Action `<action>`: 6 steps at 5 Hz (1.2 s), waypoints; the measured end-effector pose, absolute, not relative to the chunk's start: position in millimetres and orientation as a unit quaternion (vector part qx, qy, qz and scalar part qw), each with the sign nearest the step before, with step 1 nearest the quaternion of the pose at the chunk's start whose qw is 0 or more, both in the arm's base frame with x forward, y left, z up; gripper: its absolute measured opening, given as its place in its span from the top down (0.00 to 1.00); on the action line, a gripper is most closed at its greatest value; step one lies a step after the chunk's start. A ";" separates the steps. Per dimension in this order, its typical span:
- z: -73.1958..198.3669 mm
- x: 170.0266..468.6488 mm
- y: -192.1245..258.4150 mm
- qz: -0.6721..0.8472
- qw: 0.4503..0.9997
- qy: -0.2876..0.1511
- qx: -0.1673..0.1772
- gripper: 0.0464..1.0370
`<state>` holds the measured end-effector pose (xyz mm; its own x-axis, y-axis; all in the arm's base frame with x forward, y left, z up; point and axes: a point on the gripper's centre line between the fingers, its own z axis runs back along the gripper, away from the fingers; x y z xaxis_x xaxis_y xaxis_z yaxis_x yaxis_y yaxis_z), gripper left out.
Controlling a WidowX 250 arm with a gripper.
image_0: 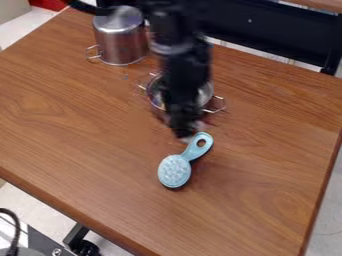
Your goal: Move the sushi at the right side of the spatula
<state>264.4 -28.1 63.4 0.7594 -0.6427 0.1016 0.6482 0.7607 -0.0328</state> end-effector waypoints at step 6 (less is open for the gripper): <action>13.4 311.1 -109.7 -0.304 0.951 -0.064 0.001 0.54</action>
<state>311.1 -109.7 13.4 0.8074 -0.5776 0.1205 0.5774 0.8155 0.0405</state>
